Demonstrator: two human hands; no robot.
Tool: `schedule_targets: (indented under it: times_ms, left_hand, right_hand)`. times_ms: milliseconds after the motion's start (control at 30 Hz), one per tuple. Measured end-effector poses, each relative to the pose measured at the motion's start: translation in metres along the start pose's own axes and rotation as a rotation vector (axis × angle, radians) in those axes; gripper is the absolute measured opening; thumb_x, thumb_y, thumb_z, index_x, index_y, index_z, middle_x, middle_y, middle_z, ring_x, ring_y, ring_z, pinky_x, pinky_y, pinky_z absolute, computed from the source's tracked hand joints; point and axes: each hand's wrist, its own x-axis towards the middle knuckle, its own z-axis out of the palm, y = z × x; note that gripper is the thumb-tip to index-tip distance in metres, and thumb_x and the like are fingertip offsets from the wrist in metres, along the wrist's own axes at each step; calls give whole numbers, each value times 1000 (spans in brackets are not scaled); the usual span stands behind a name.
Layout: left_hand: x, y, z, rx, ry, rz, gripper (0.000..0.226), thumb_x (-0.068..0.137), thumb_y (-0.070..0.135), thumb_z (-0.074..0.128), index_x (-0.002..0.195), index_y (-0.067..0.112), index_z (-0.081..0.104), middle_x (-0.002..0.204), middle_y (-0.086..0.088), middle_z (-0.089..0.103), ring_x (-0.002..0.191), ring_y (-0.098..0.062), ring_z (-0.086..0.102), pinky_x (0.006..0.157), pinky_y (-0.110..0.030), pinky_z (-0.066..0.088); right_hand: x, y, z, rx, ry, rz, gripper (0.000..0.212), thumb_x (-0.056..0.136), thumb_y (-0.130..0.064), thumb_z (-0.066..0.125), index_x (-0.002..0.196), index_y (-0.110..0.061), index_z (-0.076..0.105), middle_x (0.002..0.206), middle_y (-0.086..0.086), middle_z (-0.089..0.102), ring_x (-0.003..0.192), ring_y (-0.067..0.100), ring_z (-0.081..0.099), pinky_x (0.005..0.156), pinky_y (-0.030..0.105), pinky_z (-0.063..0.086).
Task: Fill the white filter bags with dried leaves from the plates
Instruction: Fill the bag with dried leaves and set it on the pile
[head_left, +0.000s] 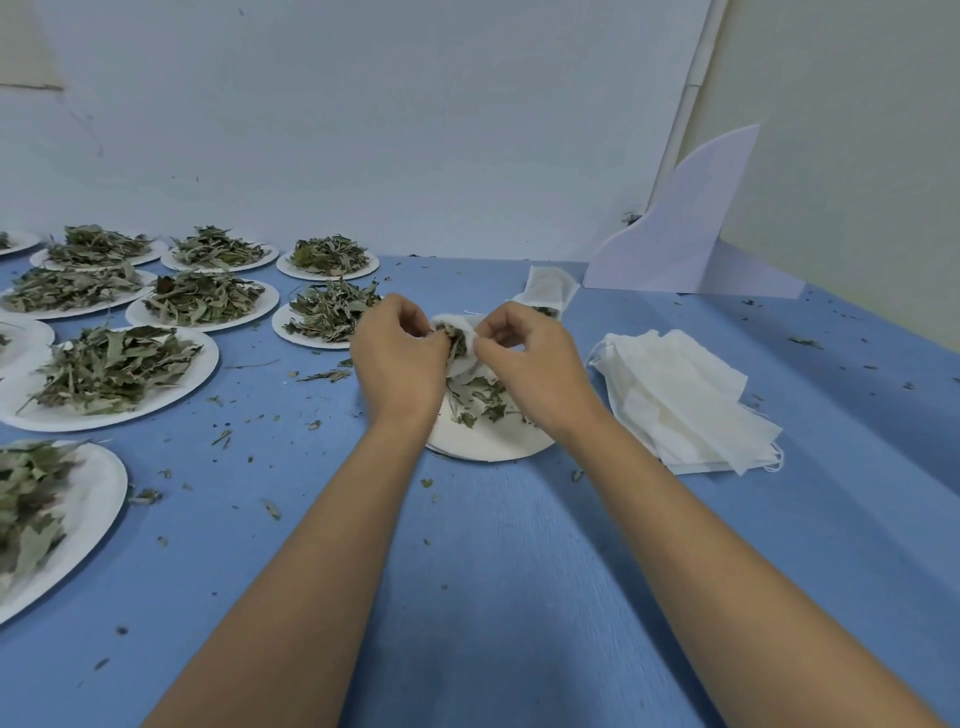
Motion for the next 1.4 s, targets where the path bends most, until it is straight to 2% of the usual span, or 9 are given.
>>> schedule_targets:
  times_ms: [167,300,433,633,833,1000,1233,1333,1400]
  left_hand:
    - [-3,5,2,-23,-115,105,20,83,21,68,76,19,50,90,0,57,84,-14,50,64,-9,36]
    - [0,11,-2,-156,-359,-16,7,85,18,63,83,22,58,100,-2,63,94,-17,61,83,-36,53]
    - [4,10,-9,-219,-526,2,29,79,0,65,89,27,60,99,6,65,92,-5,62,69,-15,50]
    - [0,3,-6,-207,-359,61,20,77,5,73,83,21,63,83,12,64,77,-1,60,67,-13,50]
    - [-3,3,-1,-110,-130,62,29,76,1,63,67,24,48,67,8,50,61,-5,46,55,-14,37]
    - [-4,2,-1,1,-21,87,32,70,-7,52,64,21,36,70,7,41,65,-12,37,54,-18,30]
    - [2,0,-7,-128,-78,128,24,78,10,71,74,18,49,80,1,53,71,-10,47,64,-14,38]
    - [5,0,-11,-169,-167,104,12,81,8,69,82,15,59,85,3,62,82,-12,58,75,-20,47]
    - [7,0,-13,-173,-135,74,12,83,3,64,84,15,63,81,9,62,80,-8,60,73,-11,47]
  right_hand:
    - [4,7,2,47,90,109,4,90,-14,59,86,-16,61,85,-5,63,79,20,66,80,40,55]
    - [9,10,-1,146,192,194,5,90,-9,57,87,-10,61,90,6,64,83,26,69,80,43,57]
    - [13,13,-8,258,212,278,6,92,-8,56,88,-6,59,97,18,67,83,27,71,78,41,58]
    - [9,9,-2,258,156,226,6,91,-5,55,87,-5,60,88,9,62,79,21,69,63,23,57]
    - [3,1,5,137,29,111,13,81,-4,56,73,-14,57,78,9,65,78,26,63,78,41,57]
    - [-1,-3,5,118,-86,29,18,77,-12,56,62,-21,52,59,-9,59,67,17,55,69,38,48]
    - [5,5,3,101,140,47,17,86,-8,57,76,-21,59,78,-9,63,78,19,67,73,34,56]
    - [7,10,-3,229,222,121,16,90,-4,57,80,-16,62,81,-2,64,72,18,69,77,35,58]
    - [7,13,-7,173,194,104,13,90,-7,58,88,-17,66,90,-3,67,82,13,68,79,26,54]
